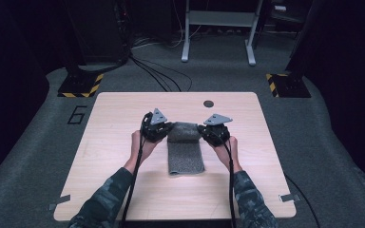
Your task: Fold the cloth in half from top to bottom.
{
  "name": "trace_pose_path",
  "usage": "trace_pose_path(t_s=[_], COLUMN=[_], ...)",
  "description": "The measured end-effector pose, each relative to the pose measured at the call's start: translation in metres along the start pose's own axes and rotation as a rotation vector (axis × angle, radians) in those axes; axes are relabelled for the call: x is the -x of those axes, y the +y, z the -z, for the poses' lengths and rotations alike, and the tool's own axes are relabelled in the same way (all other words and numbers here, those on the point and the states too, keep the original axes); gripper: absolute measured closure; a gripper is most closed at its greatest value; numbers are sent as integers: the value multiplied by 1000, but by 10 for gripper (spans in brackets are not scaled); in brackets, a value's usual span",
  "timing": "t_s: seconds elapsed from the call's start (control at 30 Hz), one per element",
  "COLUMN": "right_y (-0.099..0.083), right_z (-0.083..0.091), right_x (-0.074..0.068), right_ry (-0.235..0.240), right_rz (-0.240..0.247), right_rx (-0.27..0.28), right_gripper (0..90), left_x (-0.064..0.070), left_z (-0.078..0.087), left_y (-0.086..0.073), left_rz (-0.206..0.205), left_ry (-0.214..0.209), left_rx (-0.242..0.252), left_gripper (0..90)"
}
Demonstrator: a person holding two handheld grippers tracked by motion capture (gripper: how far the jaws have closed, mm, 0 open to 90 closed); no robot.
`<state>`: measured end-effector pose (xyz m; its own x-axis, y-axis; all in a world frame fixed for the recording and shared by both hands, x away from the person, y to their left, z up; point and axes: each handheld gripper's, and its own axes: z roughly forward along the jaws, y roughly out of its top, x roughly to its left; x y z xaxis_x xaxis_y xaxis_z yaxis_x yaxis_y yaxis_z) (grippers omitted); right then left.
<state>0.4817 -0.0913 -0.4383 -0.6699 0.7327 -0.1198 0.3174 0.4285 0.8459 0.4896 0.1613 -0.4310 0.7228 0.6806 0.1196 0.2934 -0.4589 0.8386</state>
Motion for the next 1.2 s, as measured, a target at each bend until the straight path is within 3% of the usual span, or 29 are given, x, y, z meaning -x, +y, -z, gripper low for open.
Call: trace_pose_path(t_s=[0.7, 1.0, 1.2], right_y=[-37, -51, -61], right_z=[11, 15, 18], right_x=[-25, -31, -35], right_ry=[52, 68, 85], right_rz=[10, 21, -2], right_rx=[-24, -52, -77], right_gripper=[860, 853, 838], left_x=[27, 38, 44], left_z=[4, 1, 2], left_y=[-38, -51, -57], left_rz=[-15, 2, 11], left_ry=[-60, -99, -129], left_rx=[-51, -72, -79], left_gripper=[840, 827, 802])
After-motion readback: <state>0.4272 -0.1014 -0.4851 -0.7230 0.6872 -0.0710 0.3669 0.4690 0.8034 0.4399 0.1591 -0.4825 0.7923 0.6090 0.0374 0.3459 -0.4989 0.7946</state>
